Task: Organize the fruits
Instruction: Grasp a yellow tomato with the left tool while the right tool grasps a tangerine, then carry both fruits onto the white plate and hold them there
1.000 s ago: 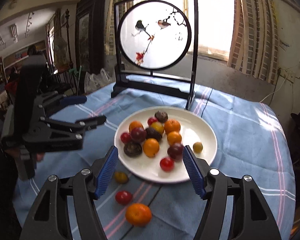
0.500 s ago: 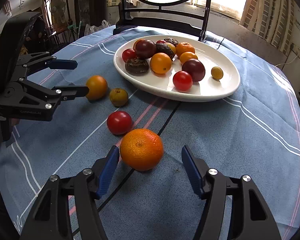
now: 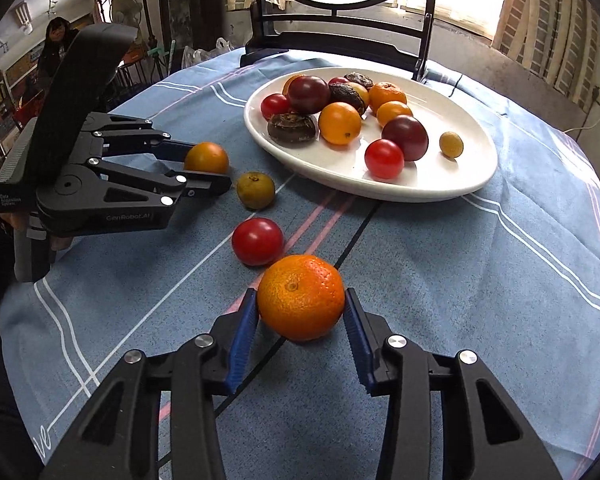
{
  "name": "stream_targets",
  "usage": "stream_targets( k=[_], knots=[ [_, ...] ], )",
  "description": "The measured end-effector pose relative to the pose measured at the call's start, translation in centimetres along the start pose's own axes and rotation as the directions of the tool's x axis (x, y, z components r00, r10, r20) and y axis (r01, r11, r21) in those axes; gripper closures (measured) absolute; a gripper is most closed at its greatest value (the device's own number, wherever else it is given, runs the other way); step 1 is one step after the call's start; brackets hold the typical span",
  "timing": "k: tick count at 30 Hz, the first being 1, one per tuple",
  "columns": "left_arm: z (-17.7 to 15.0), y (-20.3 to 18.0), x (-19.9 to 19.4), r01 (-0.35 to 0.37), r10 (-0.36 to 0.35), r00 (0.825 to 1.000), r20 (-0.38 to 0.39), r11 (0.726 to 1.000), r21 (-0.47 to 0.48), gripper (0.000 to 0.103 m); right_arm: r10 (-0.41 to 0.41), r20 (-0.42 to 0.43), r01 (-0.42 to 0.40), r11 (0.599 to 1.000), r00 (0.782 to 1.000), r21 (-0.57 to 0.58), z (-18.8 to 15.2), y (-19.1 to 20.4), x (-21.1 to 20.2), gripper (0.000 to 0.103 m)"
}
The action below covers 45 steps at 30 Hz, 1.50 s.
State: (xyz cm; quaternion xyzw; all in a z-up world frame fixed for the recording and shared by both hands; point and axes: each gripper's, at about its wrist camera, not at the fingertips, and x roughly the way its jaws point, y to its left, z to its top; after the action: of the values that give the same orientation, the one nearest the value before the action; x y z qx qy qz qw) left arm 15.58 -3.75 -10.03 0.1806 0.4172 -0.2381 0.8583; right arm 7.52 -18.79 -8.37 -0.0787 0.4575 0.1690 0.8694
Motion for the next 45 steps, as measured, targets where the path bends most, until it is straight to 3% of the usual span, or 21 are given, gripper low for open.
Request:
stream_targets(
  k=[8,13,18,22,27,34,42,45],
  knots=[
    [1.3,0.3,-4.5,0.003,0.000,0.994,0.113,1.000,-0.024,0.066,-0.002,0.043,0.001,1.000,0.999,0.023,0.2,-0.7,-2.1,0.060],
    [4.8,0.6,-8.1,-0.017,0.029,0.972,0.235,0.998,-0.055,0.066,-0.040,0.151,0.034,0.999,0.988,0.041,2.8,-1.9,-5.2,0.060],
    [8.8,0.3,-8.9,-0.042,0.072,0.951,0.300,0.994,-0.105,0.066,-0.065,0.260,0.045,0.996,0.963,0.083,6.6,-3.3,-7.3,0.060],
    [11.0,0.0,-7.7,-0.083,0.126,0.944,0.305,0.985,-0.151,0.066,-0.066,0.319,0.027,0.992,0.945,0.126,9.4,-4.5,-7.4,0.060],
    [12.2,0.8,-5.4,-0.116,0.179,0.946,0.271,0.965,-0.234,0.066,-0.107,0.334,0.044,0.981,0.937,0.190,11.5,-5.4,-6.0,0.060],
    [11.5,1.2,-2.9,-0.111,0.170,0.958,0.233,0.963,-0.246,0.066,-0.082,0.323,0.009,0.975,0.943,0.222,12.2,-5.3,-3.0,0.060],
    [11.0,1.1,-1.3,-0.179,0.228,0.953,0.197,0.954,-0.239,0.066,-0.118,0.276,0.052,0.971,0.954,0.234,11.9,-5.7,-1.2,0.060],
    [11.0,1.1,-1.2,-0.174,0.222,0.955,0.195,0.956,-0.236,0.066,-0.127,0.276,0.061,0.970,0.953,0.236,11.9,-5.7,-1.1,0.060]
  ],
)
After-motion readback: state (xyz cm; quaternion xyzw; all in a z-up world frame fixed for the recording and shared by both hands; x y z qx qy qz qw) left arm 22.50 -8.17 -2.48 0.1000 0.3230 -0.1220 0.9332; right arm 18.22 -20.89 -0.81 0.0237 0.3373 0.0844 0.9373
